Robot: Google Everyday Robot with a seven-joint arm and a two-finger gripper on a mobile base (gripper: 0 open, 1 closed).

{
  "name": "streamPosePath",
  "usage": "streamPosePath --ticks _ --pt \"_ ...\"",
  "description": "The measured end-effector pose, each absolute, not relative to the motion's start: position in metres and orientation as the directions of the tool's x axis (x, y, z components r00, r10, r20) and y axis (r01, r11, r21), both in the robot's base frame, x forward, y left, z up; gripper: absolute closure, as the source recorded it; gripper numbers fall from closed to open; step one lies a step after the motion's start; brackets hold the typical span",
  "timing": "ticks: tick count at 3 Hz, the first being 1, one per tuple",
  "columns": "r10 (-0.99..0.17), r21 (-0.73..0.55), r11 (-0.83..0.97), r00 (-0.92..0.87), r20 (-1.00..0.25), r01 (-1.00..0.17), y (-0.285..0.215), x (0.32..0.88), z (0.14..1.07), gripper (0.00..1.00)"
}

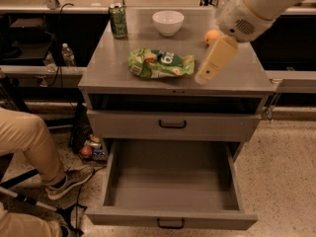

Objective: Place green rice chip bag into middle drawer

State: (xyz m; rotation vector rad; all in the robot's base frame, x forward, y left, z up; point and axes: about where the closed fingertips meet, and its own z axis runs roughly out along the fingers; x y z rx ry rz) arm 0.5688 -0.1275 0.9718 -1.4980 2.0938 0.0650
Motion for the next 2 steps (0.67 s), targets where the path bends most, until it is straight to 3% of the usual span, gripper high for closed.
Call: streamPosePath --ticks 2 --pt "-0.881 -0.262 0.377 -0.256 -0.398 -0.889 -0.068 0.616 0.948 0.0"
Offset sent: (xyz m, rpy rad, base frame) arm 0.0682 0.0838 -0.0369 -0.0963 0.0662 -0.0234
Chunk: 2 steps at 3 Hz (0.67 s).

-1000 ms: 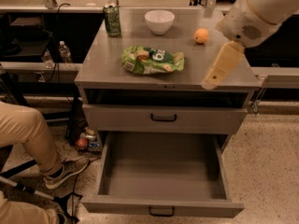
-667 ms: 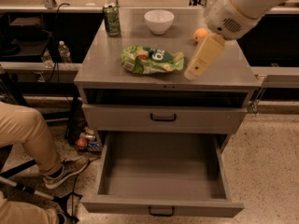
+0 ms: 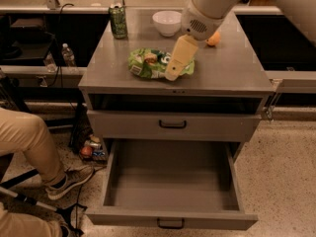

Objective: Place green rice chip bag into middle drawer

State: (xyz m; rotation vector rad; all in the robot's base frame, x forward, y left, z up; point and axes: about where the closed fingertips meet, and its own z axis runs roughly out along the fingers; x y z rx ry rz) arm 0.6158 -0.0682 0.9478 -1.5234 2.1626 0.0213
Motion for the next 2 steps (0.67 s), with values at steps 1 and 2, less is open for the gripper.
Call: streamPosePath --ticks 1,2 --pt "-0.888 -0.26 0.385 -0.278 -0.368 -0.885 -0.054 0.631 0.939 0.0" --pt "-0.891 -0.254 0.392 -0.295 -0.346 -0.884 -0.042 0.652 0.923 0.0"
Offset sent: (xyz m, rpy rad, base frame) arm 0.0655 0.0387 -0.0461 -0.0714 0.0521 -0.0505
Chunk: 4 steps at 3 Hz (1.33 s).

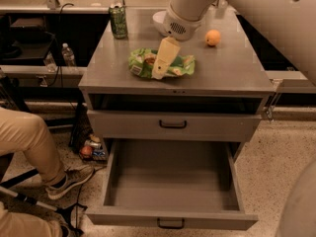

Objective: Place green rice chip bag into middle drawer

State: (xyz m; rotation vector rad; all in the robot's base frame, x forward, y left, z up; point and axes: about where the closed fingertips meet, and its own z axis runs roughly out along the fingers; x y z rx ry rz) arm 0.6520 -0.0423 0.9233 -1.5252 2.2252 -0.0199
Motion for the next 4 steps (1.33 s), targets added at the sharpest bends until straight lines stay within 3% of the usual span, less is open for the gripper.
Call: streamPosePath --ticks 2,3,4 --pt "-0.89 -0.237 0.407 -0.324 -0.322 -0.882 -0.026 0.695 0.889 0.0" --pt "-0.892 -0.22 0.403 -0.328 -0.312 -0.888 -0.021 0.705 0.877 0.07" --pt "-0.891 -0.196 0.403 -0.334 -0.307 -0.894 -0.018 0.709 0.865 0.22"
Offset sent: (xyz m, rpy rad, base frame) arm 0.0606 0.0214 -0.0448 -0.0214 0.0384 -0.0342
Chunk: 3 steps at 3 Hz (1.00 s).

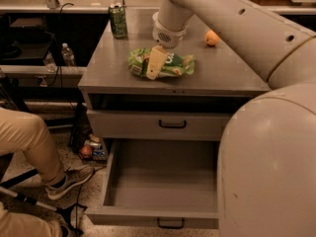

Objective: Place green rice chip bag into middle drawer

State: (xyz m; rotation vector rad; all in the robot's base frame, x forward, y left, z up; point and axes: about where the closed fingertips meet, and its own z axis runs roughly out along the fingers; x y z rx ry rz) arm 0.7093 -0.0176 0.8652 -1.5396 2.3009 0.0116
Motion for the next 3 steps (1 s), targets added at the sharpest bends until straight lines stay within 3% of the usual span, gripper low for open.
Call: streamPosePath --ticks 1,3 --pt "-0.892 -0.17 0.393 -0.33 -0.307 -0.904 -0.014 0.709 0.857 0.55" --pt "-0.884 -0.169 0.331 -0.243 -0.399 -0.928 -0.026 0.671 0.891 1.0"
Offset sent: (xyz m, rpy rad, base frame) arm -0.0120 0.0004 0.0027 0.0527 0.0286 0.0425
